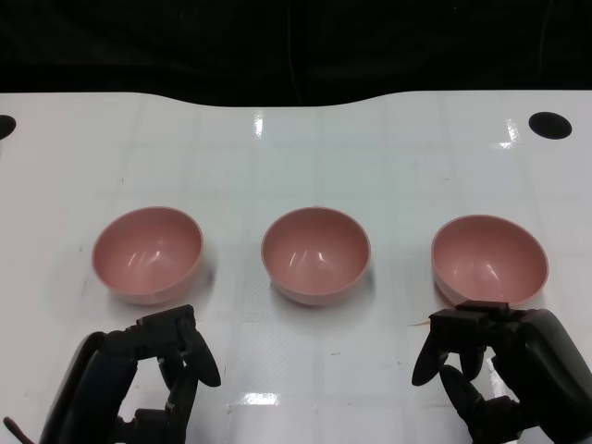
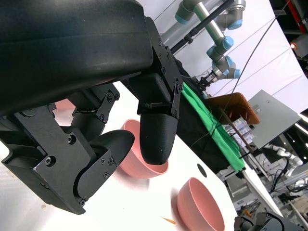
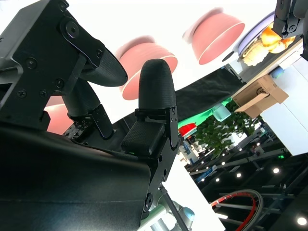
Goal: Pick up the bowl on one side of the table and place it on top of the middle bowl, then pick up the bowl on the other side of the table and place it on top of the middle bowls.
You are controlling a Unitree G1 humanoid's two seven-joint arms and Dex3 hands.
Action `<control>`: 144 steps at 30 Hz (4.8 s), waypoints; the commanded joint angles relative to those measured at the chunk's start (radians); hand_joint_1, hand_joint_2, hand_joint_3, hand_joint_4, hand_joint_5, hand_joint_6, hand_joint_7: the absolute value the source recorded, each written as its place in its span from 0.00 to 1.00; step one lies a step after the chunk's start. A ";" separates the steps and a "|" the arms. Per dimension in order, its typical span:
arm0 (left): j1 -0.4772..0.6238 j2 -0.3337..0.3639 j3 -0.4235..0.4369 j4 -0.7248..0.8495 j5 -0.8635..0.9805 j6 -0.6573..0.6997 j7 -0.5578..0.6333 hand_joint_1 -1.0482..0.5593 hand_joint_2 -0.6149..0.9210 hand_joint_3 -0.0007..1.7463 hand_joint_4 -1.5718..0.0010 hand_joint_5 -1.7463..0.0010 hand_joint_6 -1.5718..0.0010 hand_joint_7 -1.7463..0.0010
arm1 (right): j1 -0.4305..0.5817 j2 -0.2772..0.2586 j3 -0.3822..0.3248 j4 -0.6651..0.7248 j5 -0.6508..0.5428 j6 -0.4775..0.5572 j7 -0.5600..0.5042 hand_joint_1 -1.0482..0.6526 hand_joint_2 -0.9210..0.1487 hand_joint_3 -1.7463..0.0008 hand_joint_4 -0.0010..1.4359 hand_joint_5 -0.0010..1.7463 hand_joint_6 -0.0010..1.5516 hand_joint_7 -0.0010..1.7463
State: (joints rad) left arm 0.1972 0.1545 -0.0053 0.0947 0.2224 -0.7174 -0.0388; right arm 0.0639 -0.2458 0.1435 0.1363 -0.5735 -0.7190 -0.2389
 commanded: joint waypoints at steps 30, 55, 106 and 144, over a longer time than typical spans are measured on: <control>0.000 0.024 0.005 0.005 -0.026 -0.009 0.000 0.62 0.58 0.89 0.44 0.03 0.46 0.16 | 0.005 0.014 -0.011 -0.037 0.006 0.043 -0.016 0.55 0.53 0.29 0.59 0.81 0.52 0.54; 0.003 0.022 -0.004 -0.010 -0.035 0.006 -0.005 0.62 0.59 0.88 0.44 0.02 0.47 0.15 | 0.016 -0.002 -0.011 -0.277 -0.180 0.483 0.061 0.36 0.06 0.98 0.12 0.40 0.21 0.11; 0.008 0.023 -0.012 -0.036 -0.050 0.028 -0.008 0.62 0.59 0.87 0.44 0.03 0.46 0.15 | -0.371 -0.056 0.276 0.241 -0.421 0.932 0.163 0.30 0.00 0.99 0.37 0.13 0.36 0.01; 0.029 0.004 -0.026 -0.081 -0.029 0.057 0.004 0.62 0.59 0.88 0.44 0.03 0.47 0.14 | -0.560 -0.104 0.273 0.273 -0.284 0.637 -0.097 0.47 0.33 0.48 0.67 1.00 0.45 0.99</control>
State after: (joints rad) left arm 0.2239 0.1518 -0.0377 0.0223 0.1968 -0.6670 -0.0399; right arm -0.4938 -0.3330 0.4339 0.4623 -0.8715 -0.0868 -0.3589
